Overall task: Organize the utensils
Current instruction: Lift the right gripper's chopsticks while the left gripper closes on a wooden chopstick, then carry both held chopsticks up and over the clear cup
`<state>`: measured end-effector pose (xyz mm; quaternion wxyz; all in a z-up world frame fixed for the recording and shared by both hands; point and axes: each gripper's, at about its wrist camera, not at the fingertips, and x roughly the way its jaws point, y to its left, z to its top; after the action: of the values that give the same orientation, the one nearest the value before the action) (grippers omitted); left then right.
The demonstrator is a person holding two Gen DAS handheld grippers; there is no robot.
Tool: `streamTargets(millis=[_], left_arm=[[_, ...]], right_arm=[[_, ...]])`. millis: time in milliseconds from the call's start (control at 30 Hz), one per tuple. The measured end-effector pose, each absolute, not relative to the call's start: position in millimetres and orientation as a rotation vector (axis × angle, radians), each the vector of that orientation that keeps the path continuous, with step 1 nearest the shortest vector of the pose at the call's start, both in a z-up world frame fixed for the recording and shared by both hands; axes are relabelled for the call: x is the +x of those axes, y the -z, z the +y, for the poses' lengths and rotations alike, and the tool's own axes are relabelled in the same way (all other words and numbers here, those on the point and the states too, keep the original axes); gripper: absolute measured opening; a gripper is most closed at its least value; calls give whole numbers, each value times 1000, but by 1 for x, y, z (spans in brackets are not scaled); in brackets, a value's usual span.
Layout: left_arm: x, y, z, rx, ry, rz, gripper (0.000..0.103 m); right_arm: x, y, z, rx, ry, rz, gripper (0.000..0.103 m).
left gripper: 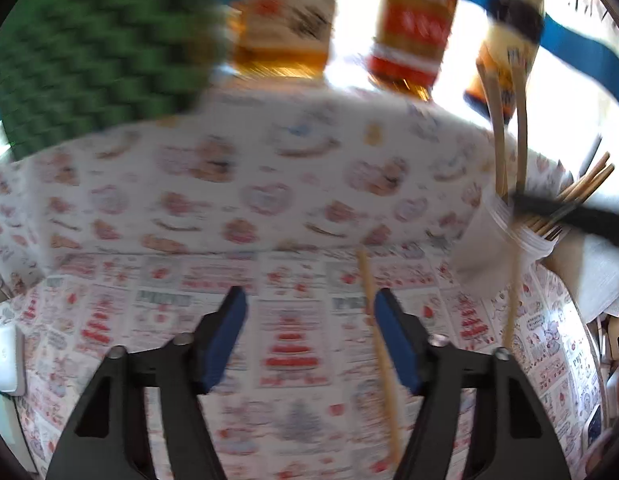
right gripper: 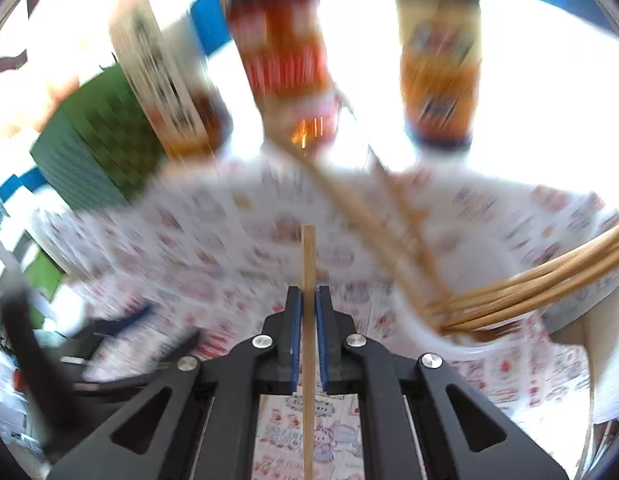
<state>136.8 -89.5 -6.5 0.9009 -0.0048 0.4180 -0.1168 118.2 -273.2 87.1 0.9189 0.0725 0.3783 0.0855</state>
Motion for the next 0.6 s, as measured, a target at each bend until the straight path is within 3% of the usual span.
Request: streamTargets(millis=[200,300,533,600], left_arm=[[177,35,-139,50,233,983,45],[188,48,-154,69,221,1009,44],[191,54,-174,152,139,994,7],[187,50,-176,170,132,1000,7]], right_arm=[[87,-126,-313,184,-95,639,6],[77,-134,-336,240,-86,596,6],[53,-151,-352,322,-68,465,6],[48,-158,-357,337,-69,429,6]])
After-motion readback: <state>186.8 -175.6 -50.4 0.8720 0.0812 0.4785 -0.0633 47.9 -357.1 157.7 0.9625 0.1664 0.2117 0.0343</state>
